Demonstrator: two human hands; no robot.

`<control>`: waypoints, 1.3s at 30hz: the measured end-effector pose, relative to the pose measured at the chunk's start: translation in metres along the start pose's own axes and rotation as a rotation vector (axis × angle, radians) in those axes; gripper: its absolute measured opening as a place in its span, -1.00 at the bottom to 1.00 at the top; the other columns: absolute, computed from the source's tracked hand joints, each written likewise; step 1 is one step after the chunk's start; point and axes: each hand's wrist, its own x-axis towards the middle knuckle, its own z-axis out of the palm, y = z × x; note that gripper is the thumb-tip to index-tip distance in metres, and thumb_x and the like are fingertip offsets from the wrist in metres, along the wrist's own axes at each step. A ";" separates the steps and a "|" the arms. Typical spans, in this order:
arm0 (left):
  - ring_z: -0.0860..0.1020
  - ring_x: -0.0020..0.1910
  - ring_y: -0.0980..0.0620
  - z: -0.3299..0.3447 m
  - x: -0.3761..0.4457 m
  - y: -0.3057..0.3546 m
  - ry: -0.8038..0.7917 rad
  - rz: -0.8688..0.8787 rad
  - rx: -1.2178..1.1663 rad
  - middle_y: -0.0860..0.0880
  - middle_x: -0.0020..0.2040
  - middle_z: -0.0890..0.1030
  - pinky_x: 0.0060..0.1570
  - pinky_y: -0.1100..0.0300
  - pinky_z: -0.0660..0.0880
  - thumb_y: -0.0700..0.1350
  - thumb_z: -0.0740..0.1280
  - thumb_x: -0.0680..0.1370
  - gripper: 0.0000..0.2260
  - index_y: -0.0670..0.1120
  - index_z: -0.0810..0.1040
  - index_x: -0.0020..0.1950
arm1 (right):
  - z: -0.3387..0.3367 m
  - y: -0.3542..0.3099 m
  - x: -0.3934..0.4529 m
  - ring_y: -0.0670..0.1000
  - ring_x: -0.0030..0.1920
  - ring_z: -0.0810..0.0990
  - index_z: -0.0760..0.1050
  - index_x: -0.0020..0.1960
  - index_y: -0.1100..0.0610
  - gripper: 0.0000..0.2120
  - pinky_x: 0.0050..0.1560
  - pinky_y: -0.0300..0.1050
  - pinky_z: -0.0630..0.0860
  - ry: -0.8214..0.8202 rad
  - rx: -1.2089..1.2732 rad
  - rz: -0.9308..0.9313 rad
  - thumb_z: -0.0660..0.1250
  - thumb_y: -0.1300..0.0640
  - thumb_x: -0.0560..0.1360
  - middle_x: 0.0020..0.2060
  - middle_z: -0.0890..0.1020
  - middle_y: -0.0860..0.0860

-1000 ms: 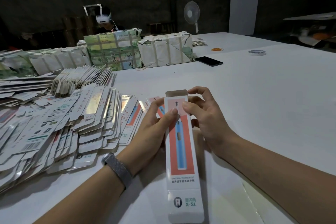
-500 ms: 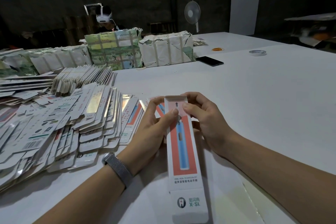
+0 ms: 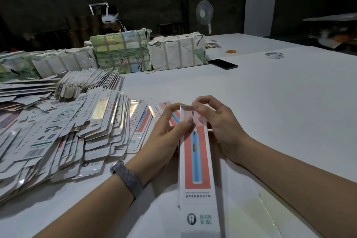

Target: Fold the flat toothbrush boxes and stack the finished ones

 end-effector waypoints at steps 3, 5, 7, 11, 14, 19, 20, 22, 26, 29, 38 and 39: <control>0.73 -0.12 -0.11 -0.001 0.001 0.000 0.011 -0.009 0.034 -0.10 -0.04 0.73 -0.14 0.13 0.65 0.15 0.34 0.55 -0.69 0.18 0.45 0.27 | 0.000 0.002 0.003 0.15 -0.26 0.59 0.52 -0.16 -0.10 -0.84 -0.11 0.29 0.53 0.016 0.012 0.008 0.34 0.02 0.60 -0.23 0.65 0.12; 0.73 -0.09 -0.10 -0.001 0.002 0.000 0.029 -0.030 0.056 -0.09 -0.02 0.73 -0.09 0.07 0.65 0.18 0.35 0.52 -0.60 0.18 0.43 0.34 | -0.001 0.004 0.004 0.15 -0.27 0.58 0.52 -0.17 -0.08 -0.80 -0.14 0.15 0.50 0.019 0.016 0.014 0.31 0.12 0.61 -0.24 0.63 0.15; 0.72 -0.04 -0.14 0.000 0.003 -0.001 0.034 -0.035 0.073 -0.11 0.02 0.72 0.04 -0.07 0.63 0.19 0.36 0.51 -0.50 0.12 0.39 0.41 | -0.002 0.005 0.005 0.15 -0.29 0.57 0.51 -0.21 -0.07 -0.76 -0.17 0.08 0.53 0.024 0.038 0.031 0.29 0.17 0.59 -0.27 0.61 0.15; 0.73 -0.07 -0.16 0.003 0.001 0.002 0.018 -0.019 0.095 -0.14 0.02 0.73 0.01 -0.04 0.64 0.16 0.38 0.50 -0.52 0.08 0.41 0.38 | -0.003 0.005 0.005 0.13 -0.34 0.53 0.48 -0.24 -0.02 -0.74 -0.24 -0.04 0.53 0.042 0.071 0.059 0.25 0.25 0.56 -0.34 0.55 0.12; 0.73 -0.10 -0.13 0.004 0.001 0.003 0.019 -0.028 0.094 -0.12 -0.01 0.74 -0.07 0.07 0.65 0.13 0.38 0.50 -0.54 0.09 0.40 0.37 | -0.003 0.005 0.006 0.09 -0.38 0.52 0.48 -0.27 -0.01 -0.72 -0.26 -0.07 0.53 0.065 0.079 0.070 0.25 0.26 0.55 -0.39 0.54 0.07; 0.73 -0.09 -0.15 0.005 -0.001 0.007 0.000 -0.022 0.100 -0.13 0.01 0.73 -0.05 0.05 0.65 0.12 0.39 0.51 -0.54 0.08 0.40 0.38 | -0.003 0.007 0.005 0.08 -0.39 0.60 0.48 -0.31 -0.02 -0.72 -0.26 -0.03 0.60 0.071 0.076 0.076 0.37 0.09 0.57 -0.35 0.62 0.06; 0.72 -0.08 -0.18 0.005 -0.001 0.007 -0.008 -0.016 0.103 -0.14 0.01 0.73 -0.03 0.00 0.65 0.11 0.38 0.52 -0.55 0.08 0.40 0.38 | -0.004 0.007 0.005 0.08 -0.39 0.61 0.47 -0.31 0.00 -0.72 -0.26 -0.04 0.60 0.069 0.082 0.081 0.39 0.06 0.57 -0.35 0.63 0.06; 0.72 -0.08 -0.20 0.005 -0.001 0.006 -0.010 -0.013 0.112 -0.15 0.00 0.73 0.00 -0.03 0.63 0.10 0.36 0.52 -0.55 0.07 0.41 0.38 | -0.005 0.008 0.006 0.08 -0.38 0.62 0.48 -0.28 0.01 -0.75 -0.26 -0.05 0.60 0.059 0.096 0.087 0.41 0.05 0.54 -0.33 0.64 0.06; 0.73 -0.13 -0.13 0.005 -0.003 0.007 -0.014 -0.011 0.143 -0.09 -0.05 0.74 -0.13 0.11 0.64 0.13 0.36 0.51 -0.58 0.13 0.43 0.34 | -0.004 0.009 0.006 0.03 -0.37 0.63 0.55 -0.27 -0.03 -0.92 -0.27 -0.09 0.59 0.041 0.092 0.066 0.37 0.06 0.40 -0.35 0.63 0.01; 0.73 -0.14 -0.13 0.005 -0.003 0.008 -0.013 -0.017 0.140 -0.10 -0.05 0.74 -0.14 0.12 0.64 0.13 0.36 0.51 -0.58 0.12 0.43 0.34 | -0.003 0.009 0.006 0.02 -0.38 0.62 0.55 -0.30 -0.03 -0.91 -0.30 -0.11 0.58 0.042 0.068 0.060 0.35 0.08 0.38 -0.38 0.62 0.02; 0.73 -0.13 -0.15 0.004 -0.003 0.009 -0.027 -0.036 0.158 -0.10 -0.04 0.74 -0.13 0.10 0.65 0.16 0.37 0.50 -0.59 0.18 0.42 0.33 | -0.001 0.006 0.006 0.06 -0.37 0.60 0.50 -0.33 0.03 -0.77 -0.21 0.00 0.59 0.067 0.040 0.033 0.36 0.17 0.50 -0.38 0.59 0.08; 0.73 -0.12 -0.16 0.004 -0.003 0.009 -0.027 -0.037 0.160 -0.10 -0.03 0.74 -0.12 0.07 0.66 0.16 0.38 0.50 -0.56 0.15 0.41 0.35 | -0.001 0.006 0.006 0.06 -0.37 0.59 0.50 -0.33 0.03 -0.82 -0.21 -0.01 0.58 0.073 0.039 0.027 0.36 0.13 0.45 -0.38 0.58 0.07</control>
